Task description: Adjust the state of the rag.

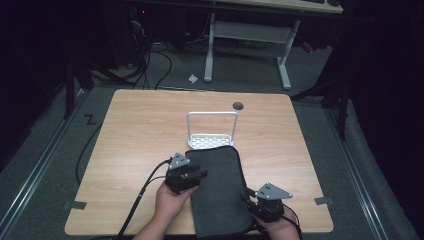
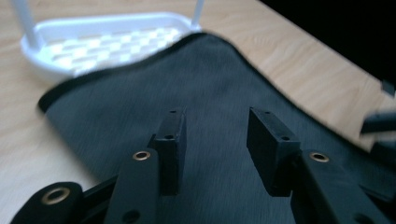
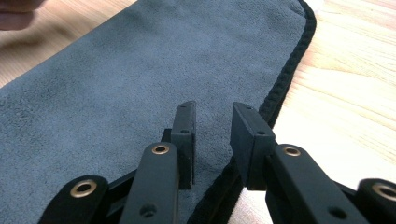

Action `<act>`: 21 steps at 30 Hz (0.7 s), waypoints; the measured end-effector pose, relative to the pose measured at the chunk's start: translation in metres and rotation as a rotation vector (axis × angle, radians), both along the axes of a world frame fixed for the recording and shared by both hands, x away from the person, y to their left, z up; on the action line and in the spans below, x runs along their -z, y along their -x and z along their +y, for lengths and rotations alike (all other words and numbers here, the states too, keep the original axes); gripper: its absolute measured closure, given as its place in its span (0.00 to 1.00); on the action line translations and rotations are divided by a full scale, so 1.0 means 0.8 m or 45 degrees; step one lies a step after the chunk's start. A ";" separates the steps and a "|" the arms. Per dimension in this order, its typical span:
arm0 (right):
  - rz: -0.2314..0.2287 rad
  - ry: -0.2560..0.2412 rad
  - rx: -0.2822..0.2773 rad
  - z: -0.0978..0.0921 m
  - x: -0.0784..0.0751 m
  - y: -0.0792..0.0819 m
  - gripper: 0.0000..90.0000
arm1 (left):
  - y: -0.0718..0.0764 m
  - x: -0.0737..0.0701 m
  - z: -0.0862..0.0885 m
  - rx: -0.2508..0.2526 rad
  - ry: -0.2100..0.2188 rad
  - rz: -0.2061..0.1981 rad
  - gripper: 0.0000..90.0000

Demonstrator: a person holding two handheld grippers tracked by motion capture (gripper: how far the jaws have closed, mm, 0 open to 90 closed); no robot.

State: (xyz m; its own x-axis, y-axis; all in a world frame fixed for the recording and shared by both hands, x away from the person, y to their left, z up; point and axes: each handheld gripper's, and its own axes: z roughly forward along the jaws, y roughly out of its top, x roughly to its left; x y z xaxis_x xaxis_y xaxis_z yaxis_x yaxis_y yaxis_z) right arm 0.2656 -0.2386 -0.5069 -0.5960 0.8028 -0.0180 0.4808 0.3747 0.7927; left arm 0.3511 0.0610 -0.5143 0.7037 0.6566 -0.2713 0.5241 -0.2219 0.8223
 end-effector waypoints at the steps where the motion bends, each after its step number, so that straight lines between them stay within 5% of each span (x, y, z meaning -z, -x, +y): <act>1: 0.000 -0.001 0.000 0.000 0.000 0.000 0.80 | 0.005 0.002 0.004 0.013 -0.029 -0.015 0.65; 4: 0.003 -0.003 0.000 -0.001 0.001 -0.002 0.79 | 0.023 0.010 0.022 0.045 -0.139 -0.029 0.67; 8: 0.008 -0.013 0.005 -0.002 0.001 -0.008 0.80 | 0.030 0.012 0.036 0.023 -0.056 0.018 0.71; 13: 0.014 -0.019 0.002 0.002 0.000 -0.030 0.92 | 0.026 0.011 0.026 0.058 -0.029 0.051 0.81; 16: 0.030 0.007 -0.005 0.007 0.000 -0.050 1.00 | 0.030 0.016 0.004 0.160 -0.114 0.032 0.89; 21: 0.075 0.107 0.019 0.017 0.013 -0.090 1.00 | 0.032 0.023 -0.012 0.178 -0.231 -0.013 0.91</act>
State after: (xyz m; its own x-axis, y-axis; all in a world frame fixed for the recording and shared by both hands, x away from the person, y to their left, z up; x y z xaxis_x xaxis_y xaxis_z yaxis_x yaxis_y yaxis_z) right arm 0.3373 -0.2251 -0.5173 -0.5857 0.8089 -0.0507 0.5321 0.4310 0.7288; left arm 0.3257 0.0515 -0.5329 0.7935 0.5897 -0.1503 0.4699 -0.4367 0.7671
